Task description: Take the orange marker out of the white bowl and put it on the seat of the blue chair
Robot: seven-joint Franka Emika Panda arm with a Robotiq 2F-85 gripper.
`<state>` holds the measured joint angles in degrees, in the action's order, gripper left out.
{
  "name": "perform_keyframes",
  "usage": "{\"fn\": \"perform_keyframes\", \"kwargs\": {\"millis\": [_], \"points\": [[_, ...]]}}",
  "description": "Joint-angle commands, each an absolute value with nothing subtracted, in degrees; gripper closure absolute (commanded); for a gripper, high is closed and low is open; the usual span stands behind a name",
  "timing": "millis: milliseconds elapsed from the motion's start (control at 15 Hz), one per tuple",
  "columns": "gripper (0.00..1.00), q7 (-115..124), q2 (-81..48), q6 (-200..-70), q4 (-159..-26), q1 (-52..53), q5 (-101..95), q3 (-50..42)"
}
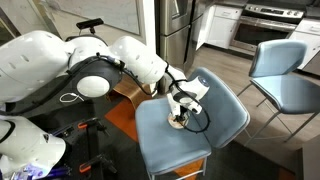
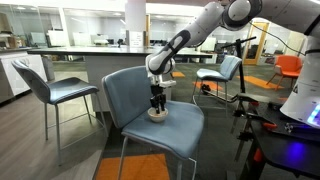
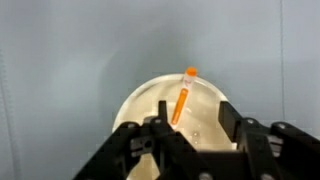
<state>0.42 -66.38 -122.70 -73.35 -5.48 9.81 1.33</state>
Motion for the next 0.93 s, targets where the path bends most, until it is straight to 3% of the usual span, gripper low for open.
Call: {"fn": "perform_keyframes", "kwargs": {"millis": [0,400,533,867], "points": [[0.40,0.8,-69.8,-118.1,-67.3,-6.7,10.8,2.1],[0.45,0.7,-74.3,-113.6,-60.9,-7.8,11.2,2.7],[0.67,0.9,-75.5,-112.2,-59.1,-8.0,11.4,2.8],[1.00,0.9,-77.4,-109.5,-55.5,-8.3,11.1,2.6]]}}
